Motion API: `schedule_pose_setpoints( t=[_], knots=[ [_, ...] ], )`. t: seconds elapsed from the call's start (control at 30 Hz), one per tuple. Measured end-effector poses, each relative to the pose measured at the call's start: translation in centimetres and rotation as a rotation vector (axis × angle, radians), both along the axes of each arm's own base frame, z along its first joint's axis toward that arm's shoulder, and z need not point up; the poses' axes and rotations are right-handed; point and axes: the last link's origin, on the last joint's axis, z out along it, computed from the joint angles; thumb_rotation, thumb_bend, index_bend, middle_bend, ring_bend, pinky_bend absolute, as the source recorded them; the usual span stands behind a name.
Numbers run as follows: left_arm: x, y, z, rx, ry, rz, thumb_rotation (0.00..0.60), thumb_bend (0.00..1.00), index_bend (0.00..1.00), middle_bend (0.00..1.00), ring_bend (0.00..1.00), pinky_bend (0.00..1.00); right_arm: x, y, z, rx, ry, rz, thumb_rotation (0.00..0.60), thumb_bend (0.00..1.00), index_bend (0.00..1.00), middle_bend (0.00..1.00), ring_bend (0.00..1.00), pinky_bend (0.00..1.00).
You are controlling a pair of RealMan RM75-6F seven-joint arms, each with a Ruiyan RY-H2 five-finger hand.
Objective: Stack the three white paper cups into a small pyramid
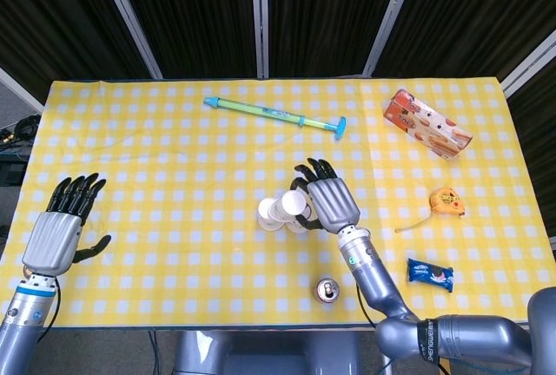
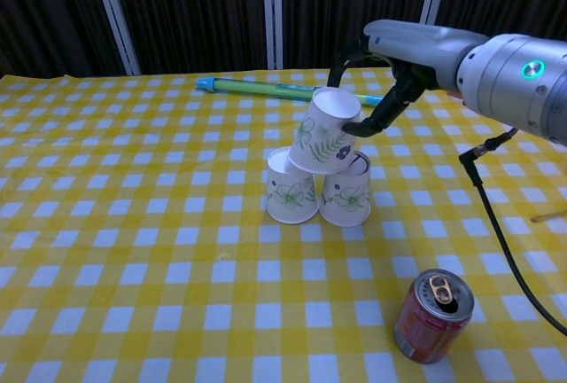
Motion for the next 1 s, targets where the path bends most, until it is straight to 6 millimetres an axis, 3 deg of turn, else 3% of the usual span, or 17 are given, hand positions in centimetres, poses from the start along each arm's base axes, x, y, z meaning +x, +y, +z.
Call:
schedule_pose_setpoints(
  t=[0.3,0.63,0.87,1.0],
  knots=[
    [-0.1,0.0,0.1,0.003,0.001,0.006,0.600,0.24,0.00,0.00,0.00,0.00,0.1,0.3,0.1,0.006,-0.007,-0.002,0.600,0.13,0.31,0.10,0.00,0.03],
    [-0.1,0.0,0.1,0.005,0.003,0.008,0.600,0.24,0.00,0.00,0.00,0.00,-0.2,0.1,1.5,-0.031,-0.016,-0.010,0.600,0.13,0.25,0.08,0.00,0.03],
    [-0.4,0.0,0.2,0.007,0.006,0.019,0.600,0.23,0.00,0.00,0.00,0.00,-1.8,-0.2,3.8,-0.094,-0.004,-0.024,0.600,0.13,0.23,0.02,0.00,0.00],
    [-0.8,-0.1,0.2,0.007,0.010,0.032,0.600,0.21,0.00,0.00,0.00,0.00,-4.2,0.1,5.8,-0.147,0.002,-0.043,0.600,0.12,0.14,0.00,0.00,0.00]
  ],
)
